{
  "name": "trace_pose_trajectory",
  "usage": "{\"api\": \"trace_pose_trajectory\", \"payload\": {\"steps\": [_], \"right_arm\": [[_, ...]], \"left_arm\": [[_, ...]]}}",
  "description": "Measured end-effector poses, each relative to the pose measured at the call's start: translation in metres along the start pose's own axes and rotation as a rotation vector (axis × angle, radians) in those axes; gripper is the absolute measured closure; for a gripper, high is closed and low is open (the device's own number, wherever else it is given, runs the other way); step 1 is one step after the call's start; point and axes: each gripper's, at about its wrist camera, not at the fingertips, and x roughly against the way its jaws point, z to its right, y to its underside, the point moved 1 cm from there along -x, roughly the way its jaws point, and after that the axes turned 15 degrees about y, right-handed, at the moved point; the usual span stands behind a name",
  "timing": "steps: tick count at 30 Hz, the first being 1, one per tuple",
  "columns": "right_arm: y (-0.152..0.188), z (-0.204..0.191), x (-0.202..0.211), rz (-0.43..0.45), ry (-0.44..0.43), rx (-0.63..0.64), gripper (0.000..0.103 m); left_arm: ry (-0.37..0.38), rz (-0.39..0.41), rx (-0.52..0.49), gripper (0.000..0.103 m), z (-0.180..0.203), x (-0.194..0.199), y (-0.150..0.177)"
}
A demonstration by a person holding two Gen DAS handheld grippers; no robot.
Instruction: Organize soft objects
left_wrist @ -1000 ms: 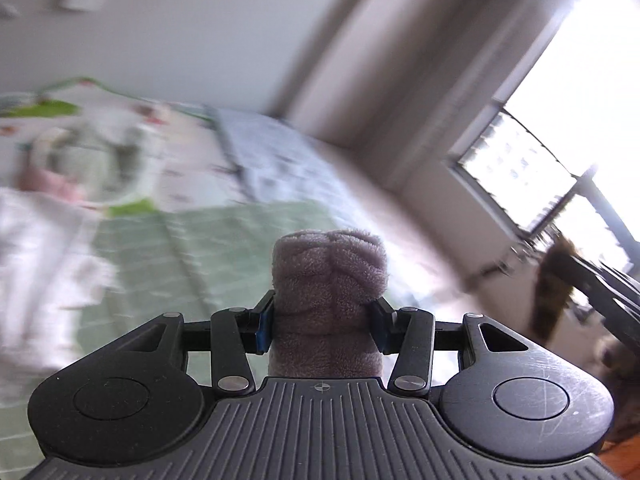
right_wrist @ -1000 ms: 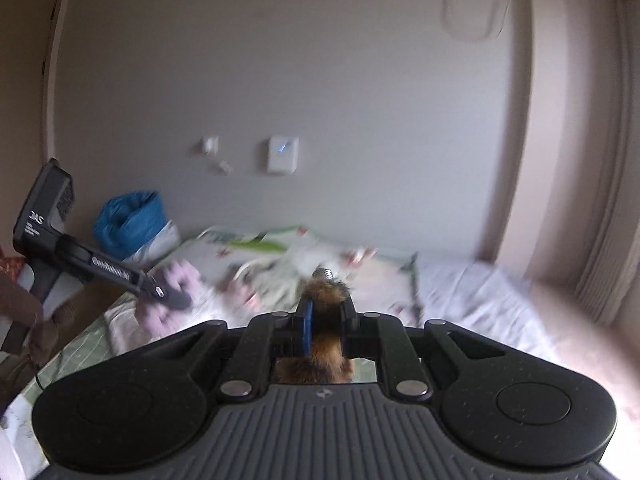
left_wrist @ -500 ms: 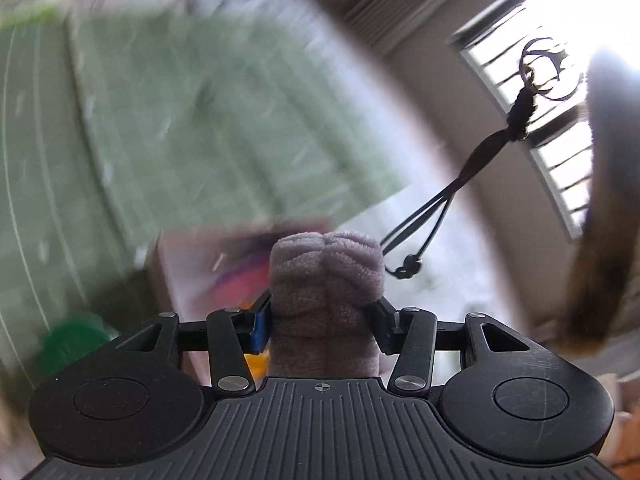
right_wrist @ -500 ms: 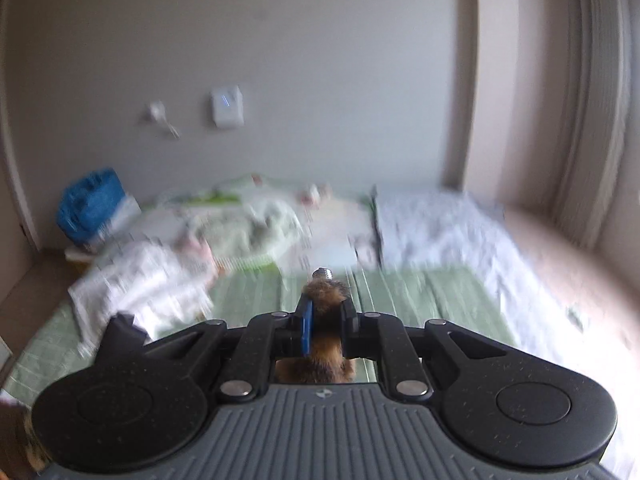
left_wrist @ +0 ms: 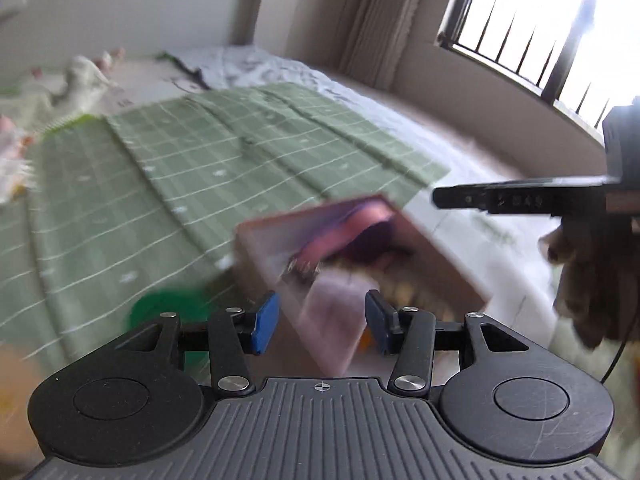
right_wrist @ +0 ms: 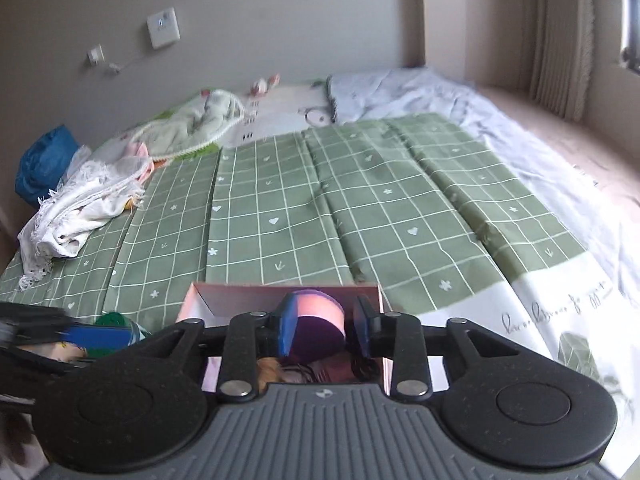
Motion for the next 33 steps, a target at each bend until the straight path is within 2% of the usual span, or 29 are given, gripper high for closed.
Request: {"api": "trace_pose_trajectory", "payload": {"steps": [1, 3, 5, 7, 8, 9, 10, 12, 14, 17, 18, 19, 20, 22, 23, 28, 33], "right_arm": [[0.017, 0.001, 0.004, 0.017, -0.013, -0.013, 0.060], [0.047, 0.001, 0.012, 0.041, -0.039, -0.030, 0.054], [0.083, -0.006, 0.020, 0.049, -0.034, -0.010, 0.052], [0.119, -0.017, 0.028, 0.014, 0.000, 0.022, 0.051], [0.133, -0.021, 0.037, 0.056, 0.016, 0.030, 0.051], [0.148, -0.024, 0.051, 0.111, 0.046, 0.032, 0.043], [0.163, -0.030, 0.061, 0.125, 0.065, 0.040, 0.036], [0.188, -0.040, 0.073, 0.076, 0.034, 0.054, 0.036], [0.208, -0.045, 0.078, 0.012, 0.015, 0.032, 0.036], [0.238, -0.048, 0.074, -0.034, 0.071, -0.008, 0.033], [0.243, -0.047, 0.072, -0.021, 0.095, -0.026, 0.027], [0.246, -0.045, 0.070, -0.004, 0.117, -0.045, 0.017], [0.247, -0.043, 0.066, -0.005, 0.133, -0.066, 0.013], [0.245, -0.039, 0.060, -0.017, 0.115, -0.107, 0.002], [0.244, -0.039, 0.057, -0.023, 0.094, -0.114, 0.000], [0.246, -0.042, 0.051, 0.011, 0.115, -0.097, 0.000], [0.254, -0.043, 0.051, 0.059, 0.202, -0.090, 0.000]], "left_arm": [[-0.011, -0.008, -0.003, 0.051, 0.001, 0.005, 0.018], [-0.034, -0.043, 0.010, 0.051, 0.004, 0.004, 0.059], [-0.076, -0.072, 0.035, 0.051, 0.007, -0.003, 0.094], [-0.109, -0.088, 0.115, 0.051, 0.006, -0.012, 0.123], [-0.131, -0.073, 0.149, 0.051, 0.008, -0.015, 0.135], [-0.161, -0.036, 0.140, 0.051, 0.016, -0.013, 0.143], [-0.190, -0.002, 0.113, 0.051, 0.026, -0.010, 0.149], [-0.206, 0.046, 0.076, 0.051, 0.044, -0.009, 0.159], [-0.219, 0.048, 0.069, 0.051, 0.057, -0.013, 0.168], [-0.257, 0.064, 0.072, 0.050, 0.059, -0.028, 0.174], [-0.262, 0.076, 0.070, 0.049, 0.062, -0.028, 0.174], [-0.267, 0.089, 0.061, 0.048, 0.063, -0.029, 0.177], [-0.277, 0.094, 0.043, 0.048, 0.066, -0.032, 0.177], [-0.299, 0.094, -0.003, 0.048, 0.071, -0.033, 0.181], [-0.308, 0.094, -0.015, 0.048, 0.073, -0.034, 0.182], [-0.293, 0.106, -0.002, 0.048, 0.072, -0.030, 0.183], [-0.314, 0.099, -0.017, 0.048, 0.075, -0.033, 0.183]]}}
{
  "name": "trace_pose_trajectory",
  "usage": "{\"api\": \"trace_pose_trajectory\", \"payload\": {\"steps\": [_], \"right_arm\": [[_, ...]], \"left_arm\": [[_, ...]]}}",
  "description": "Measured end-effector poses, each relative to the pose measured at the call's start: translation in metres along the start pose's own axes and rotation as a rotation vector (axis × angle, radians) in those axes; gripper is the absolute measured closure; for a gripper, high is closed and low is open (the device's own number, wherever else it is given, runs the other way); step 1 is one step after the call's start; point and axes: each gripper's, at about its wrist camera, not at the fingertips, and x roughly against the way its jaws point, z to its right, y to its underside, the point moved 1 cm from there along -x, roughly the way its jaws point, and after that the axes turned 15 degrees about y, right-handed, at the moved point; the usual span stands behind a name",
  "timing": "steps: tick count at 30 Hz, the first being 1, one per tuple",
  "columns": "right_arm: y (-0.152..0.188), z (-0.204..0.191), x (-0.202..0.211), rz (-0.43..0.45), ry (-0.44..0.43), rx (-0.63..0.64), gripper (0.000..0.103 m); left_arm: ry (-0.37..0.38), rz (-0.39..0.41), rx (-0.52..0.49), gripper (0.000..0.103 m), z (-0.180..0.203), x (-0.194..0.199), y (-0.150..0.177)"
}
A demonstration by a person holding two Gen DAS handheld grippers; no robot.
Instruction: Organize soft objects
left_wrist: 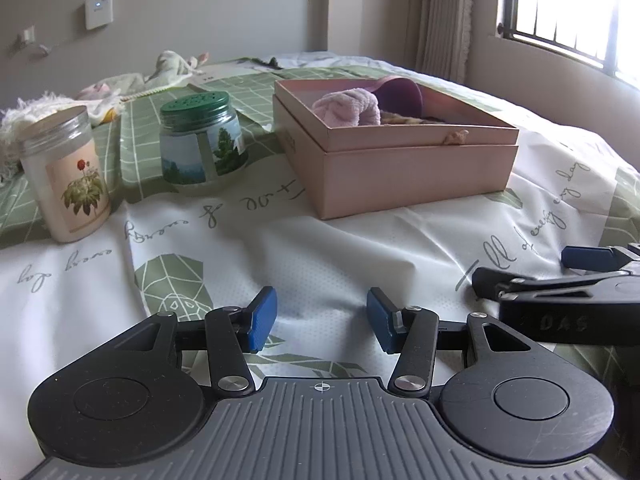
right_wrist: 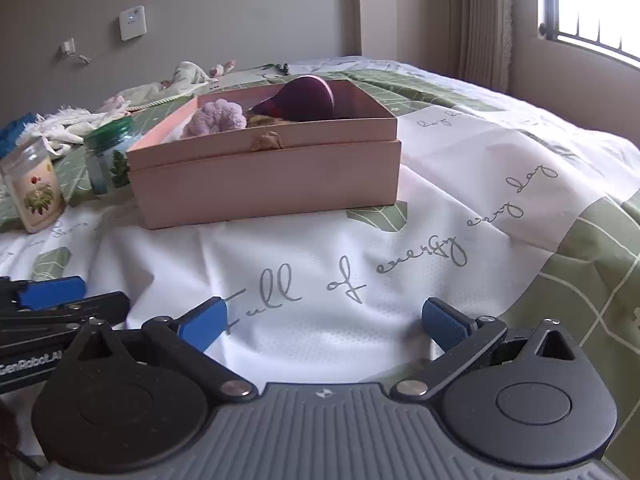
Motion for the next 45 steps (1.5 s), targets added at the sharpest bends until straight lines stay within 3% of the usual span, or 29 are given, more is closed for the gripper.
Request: {"api": "trace_pose_trajectory", "payload": {"steps": [5, 45], "right_arm": [[0.0009, -0.0089, -0.0001, 0.021, 0.029, 0.048, 0.000], [0.0018, -0.0048, 0.0001, 0.026, 0.013, 0.024, 0.000]], "left_arm": [[-0.014, -0.001, 0.004, 0.048, 0.0024, -0.0007, -0.0004], [-0.009, 0.006, 0.001, 0.048, 0.0013, 0.0006, 0.0015]]}}
